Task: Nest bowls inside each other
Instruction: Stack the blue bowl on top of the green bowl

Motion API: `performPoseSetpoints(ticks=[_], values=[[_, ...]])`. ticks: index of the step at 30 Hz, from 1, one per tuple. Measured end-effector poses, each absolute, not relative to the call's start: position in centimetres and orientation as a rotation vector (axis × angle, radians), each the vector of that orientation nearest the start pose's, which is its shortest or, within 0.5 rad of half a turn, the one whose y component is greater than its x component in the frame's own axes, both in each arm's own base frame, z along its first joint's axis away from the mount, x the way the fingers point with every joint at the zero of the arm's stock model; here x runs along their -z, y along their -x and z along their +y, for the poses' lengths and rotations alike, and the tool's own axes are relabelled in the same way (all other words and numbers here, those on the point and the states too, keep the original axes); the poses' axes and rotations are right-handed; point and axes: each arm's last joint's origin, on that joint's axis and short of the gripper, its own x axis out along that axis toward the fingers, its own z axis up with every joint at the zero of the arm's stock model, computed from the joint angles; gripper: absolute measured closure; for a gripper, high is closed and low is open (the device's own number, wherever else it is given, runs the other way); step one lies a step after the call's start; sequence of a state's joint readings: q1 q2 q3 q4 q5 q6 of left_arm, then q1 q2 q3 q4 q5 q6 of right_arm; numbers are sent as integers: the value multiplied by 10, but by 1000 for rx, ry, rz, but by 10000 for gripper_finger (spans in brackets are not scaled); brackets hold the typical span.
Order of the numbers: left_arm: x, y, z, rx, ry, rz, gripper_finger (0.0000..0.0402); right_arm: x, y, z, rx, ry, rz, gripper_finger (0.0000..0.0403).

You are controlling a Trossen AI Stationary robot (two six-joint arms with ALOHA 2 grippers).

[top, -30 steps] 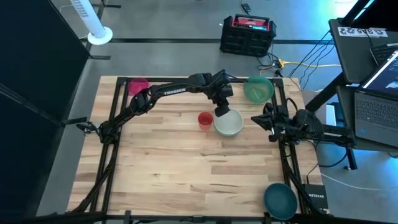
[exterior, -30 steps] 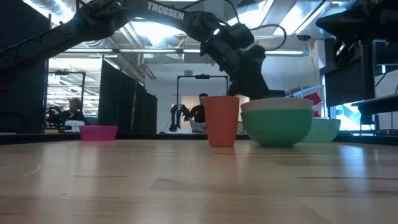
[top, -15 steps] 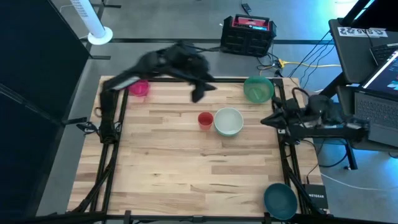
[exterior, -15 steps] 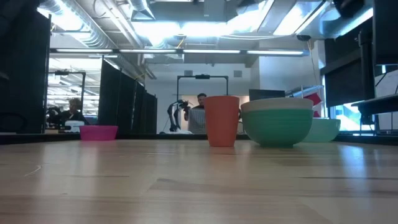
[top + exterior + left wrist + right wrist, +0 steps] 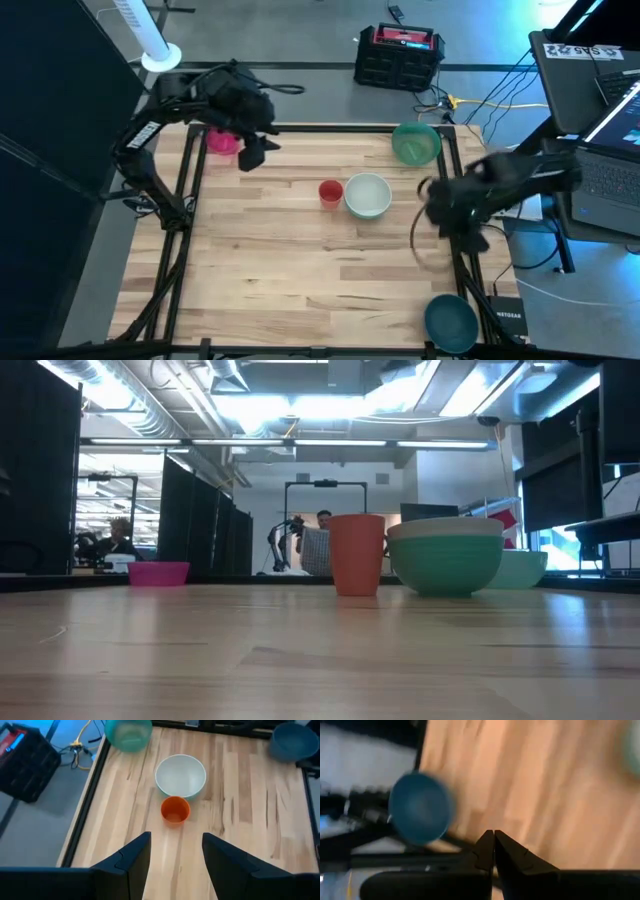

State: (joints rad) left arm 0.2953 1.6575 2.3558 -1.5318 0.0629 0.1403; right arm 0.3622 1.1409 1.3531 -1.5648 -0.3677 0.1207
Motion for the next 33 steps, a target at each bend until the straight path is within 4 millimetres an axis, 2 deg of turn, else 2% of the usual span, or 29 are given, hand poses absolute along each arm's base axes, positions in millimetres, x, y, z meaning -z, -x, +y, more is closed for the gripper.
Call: performPoseSetpoints(ticks=[3,6,9,11,23,30,33], values=[[-502,-239,71,-145,-24,826,239,-350,-155,101,-625,-94,1501,399],[-505,-235,70,-130,-64,819,239,-343,-158,140,-652,-124,1491,388],[-506,-234,69,-114,-102,816,239,-337,-156,171,-557,-141,1452,367],[-506,-233,69,-102,-128,815,239,-328,-153,184,-458,-148,1471,348],[-506,-233,69,-91,-149,816,239,-259,-126,210,-248,-190,1615,260],[-506,-233,69,-85,-159,817,239,-220,-104,215,-112,-200,1669,210],[-506,-233,69,-88,-153,817,239,-212,-103,212,-90,-193,1672,210]])
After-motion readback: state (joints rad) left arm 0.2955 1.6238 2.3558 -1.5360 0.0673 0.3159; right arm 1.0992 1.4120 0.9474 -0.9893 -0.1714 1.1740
